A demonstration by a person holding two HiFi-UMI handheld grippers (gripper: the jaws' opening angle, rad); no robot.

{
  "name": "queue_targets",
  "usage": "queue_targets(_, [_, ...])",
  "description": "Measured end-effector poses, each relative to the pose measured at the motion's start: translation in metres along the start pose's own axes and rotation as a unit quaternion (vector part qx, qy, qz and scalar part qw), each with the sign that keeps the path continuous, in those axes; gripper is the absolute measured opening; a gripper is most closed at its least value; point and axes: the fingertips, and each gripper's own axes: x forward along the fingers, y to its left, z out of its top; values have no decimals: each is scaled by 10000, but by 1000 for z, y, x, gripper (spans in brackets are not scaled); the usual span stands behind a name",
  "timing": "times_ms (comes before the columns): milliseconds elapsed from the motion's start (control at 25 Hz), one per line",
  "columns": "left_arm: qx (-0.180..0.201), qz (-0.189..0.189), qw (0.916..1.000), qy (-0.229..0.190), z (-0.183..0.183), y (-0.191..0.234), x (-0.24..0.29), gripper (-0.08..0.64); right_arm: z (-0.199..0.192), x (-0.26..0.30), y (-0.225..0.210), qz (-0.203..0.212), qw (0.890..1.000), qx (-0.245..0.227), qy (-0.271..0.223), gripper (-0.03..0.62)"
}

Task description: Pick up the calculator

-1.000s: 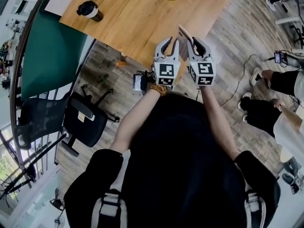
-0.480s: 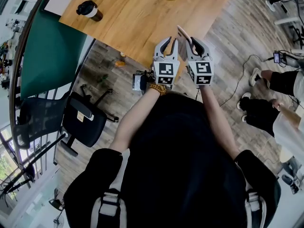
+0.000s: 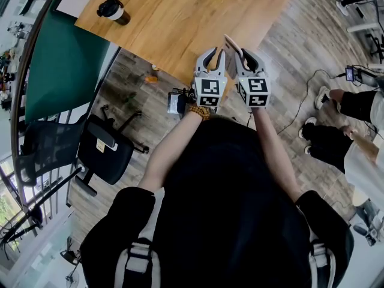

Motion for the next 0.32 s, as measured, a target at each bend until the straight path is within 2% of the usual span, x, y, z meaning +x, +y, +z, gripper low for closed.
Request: queue_targets(320, [-29,-18,10000,70,-6,-5,-2,78,-20,-1,-3,70,9994,296,152,77])
